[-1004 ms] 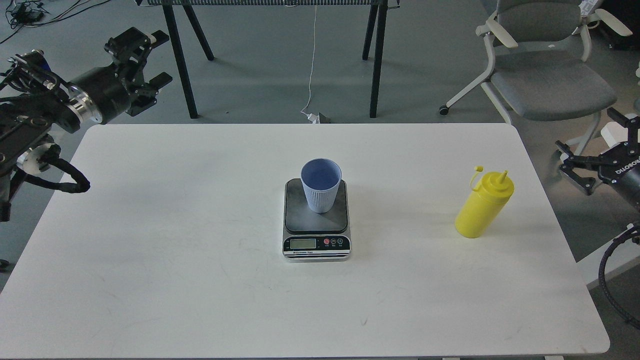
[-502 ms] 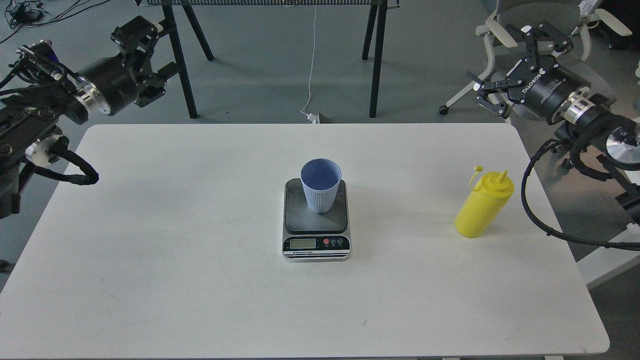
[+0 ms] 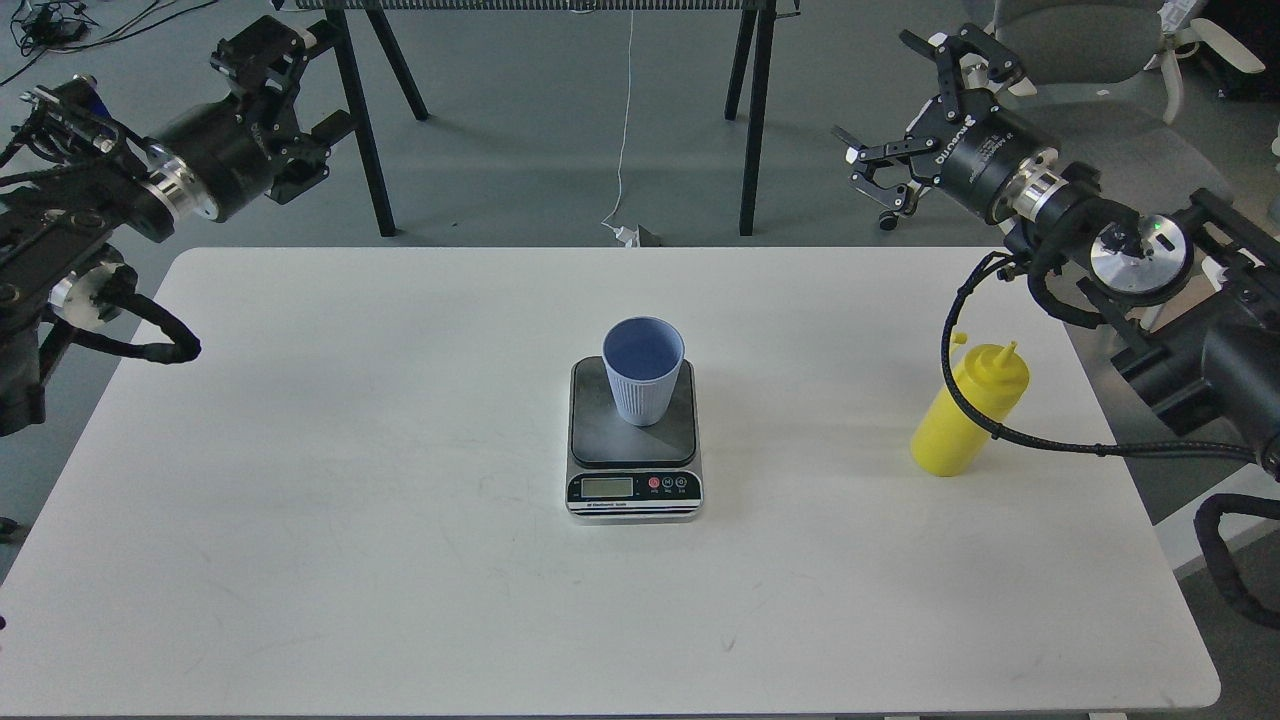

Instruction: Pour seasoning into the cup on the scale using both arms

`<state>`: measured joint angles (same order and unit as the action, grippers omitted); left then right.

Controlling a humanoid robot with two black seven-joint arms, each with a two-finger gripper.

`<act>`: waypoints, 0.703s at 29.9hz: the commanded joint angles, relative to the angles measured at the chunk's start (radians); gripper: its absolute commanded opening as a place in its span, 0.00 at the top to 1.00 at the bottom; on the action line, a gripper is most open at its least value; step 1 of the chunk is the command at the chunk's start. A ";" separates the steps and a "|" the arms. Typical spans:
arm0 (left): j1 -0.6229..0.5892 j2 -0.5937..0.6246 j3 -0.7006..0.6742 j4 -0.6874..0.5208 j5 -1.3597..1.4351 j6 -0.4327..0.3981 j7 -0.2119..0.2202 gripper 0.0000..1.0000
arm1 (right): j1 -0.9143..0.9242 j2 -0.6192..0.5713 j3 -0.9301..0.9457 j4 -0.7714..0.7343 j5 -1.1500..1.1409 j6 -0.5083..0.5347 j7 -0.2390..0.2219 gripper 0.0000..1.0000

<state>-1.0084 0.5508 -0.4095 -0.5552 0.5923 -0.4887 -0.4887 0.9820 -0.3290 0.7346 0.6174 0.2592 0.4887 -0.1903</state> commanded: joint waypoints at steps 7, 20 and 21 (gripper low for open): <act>-0.019 -0.002 0.001 0.000 0.000 0.000 0.000 0.00 | 0.003 0.002 0.000 -0.013 0.000 0.000 0.002 0.03; -0.021 0.008 0.006 0.008 -0.002 0.000 0.000 0.01 | -0.002 -0.005 0.003 -0.013 0.000 0.000 0.002 0.03; -0.018 0.012 0.005 0.008 -0.002 0.000 0.000 0.01 | -0.002 -0.005 0.005 -0.013 0.002 0.000 0.002 0.03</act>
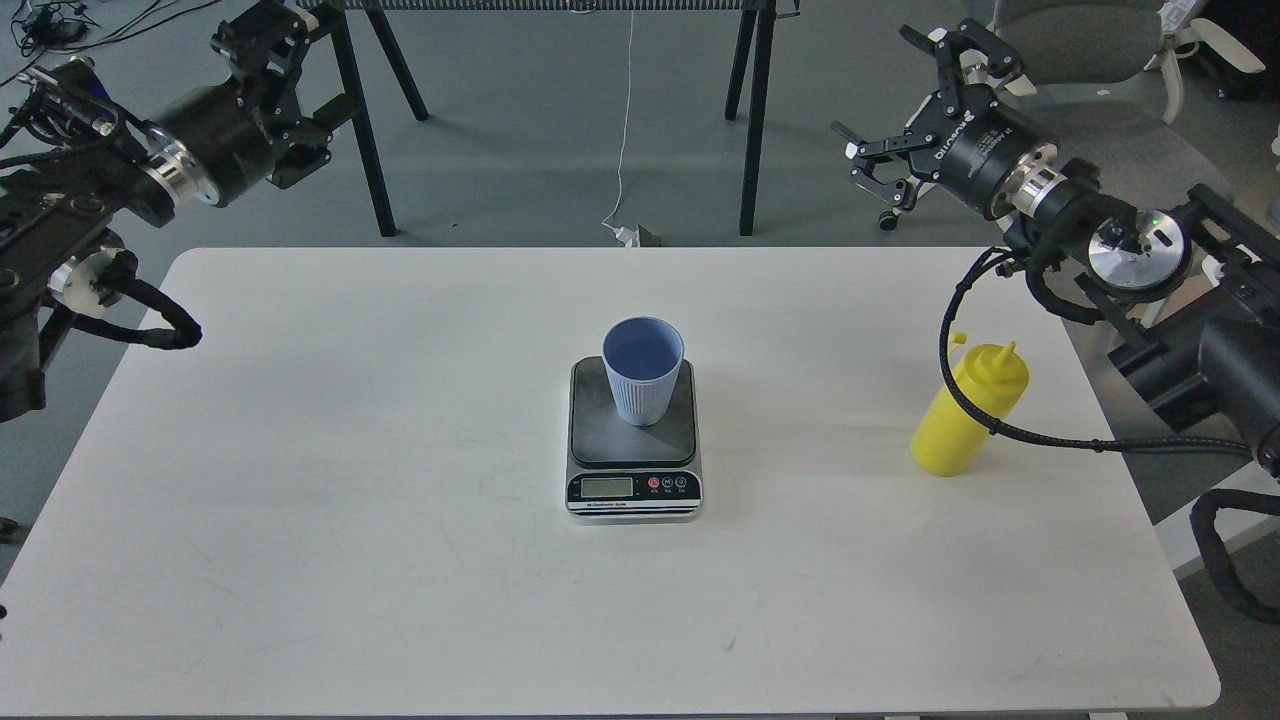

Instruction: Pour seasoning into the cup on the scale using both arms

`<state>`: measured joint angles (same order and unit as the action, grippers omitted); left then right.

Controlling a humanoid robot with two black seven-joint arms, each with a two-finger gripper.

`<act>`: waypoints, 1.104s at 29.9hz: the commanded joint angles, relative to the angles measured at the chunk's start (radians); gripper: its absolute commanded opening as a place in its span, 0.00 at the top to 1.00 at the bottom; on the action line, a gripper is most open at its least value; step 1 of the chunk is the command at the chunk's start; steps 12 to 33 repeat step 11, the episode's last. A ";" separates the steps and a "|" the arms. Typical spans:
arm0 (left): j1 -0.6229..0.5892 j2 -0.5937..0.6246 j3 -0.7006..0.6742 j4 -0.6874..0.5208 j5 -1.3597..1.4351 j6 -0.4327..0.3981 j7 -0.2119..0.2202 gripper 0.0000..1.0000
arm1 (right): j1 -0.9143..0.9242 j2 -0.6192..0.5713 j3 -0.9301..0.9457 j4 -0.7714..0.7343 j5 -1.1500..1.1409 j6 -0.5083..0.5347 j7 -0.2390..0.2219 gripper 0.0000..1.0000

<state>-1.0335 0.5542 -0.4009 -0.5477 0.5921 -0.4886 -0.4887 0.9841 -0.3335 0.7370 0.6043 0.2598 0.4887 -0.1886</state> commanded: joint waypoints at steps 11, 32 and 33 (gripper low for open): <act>0.044 0.016 -0.006 0.000 -0.051 0.000 0.000 0.00 | -0.004 0.004 0.001 0.000 0.001 0.000 0.001 0.04; 0.044 0.016 -0.006 0.000 -0.051 0.000 0.000 0.00 | -0.004 0.004 0.001 0.000 0.001 0.000 0.001 0.04; 0.044 0.016 -0.006 0.000 -0.051 0.000 0.000 0.00 | -0.004 0.004 0.001 0.000 0.001 0.000 0.001 0.04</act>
